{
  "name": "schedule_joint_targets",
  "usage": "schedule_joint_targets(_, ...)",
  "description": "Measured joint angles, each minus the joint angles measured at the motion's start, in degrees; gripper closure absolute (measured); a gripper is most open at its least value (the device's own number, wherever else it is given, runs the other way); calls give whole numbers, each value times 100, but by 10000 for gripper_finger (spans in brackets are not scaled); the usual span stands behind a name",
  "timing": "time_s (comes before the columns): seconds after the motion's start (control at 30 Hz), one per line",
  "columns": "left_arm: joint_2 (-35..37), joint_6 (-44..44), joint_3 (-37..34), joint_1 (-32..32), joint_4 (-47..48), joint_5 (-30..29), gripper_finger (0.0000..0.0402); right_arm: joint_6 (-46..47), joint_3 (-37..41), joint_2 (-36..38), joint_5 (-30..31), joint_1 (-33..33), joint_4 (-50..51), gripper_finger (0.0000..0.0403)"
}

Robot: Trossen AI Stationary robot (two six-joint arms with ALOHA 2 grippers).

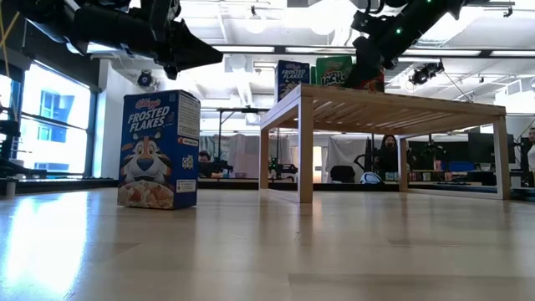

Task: Stack cereal on shelf
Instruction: Put the bottom green cereal box on the shelf aligned with the other green cereal box, then put the bottom blue cereal box on the shelf aligned with the other blue cereal box

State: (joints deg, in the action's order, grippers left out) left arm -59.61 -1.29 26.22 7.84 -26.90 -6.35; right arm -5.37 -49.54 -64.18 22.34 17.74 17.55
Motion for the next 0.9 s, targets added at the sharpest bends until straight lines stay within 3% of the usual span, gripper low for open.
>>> schedule_joint_targets(0.63, -1, -1, 0, 1, -2, -2, 378, 0, 0, 0, -45, 350, -162, 403)
schedule_joint_targets(0.9, 0, 5, 0, 0, 2, -2, 378, -14, -39, 73, 57, -249, 66, 403)
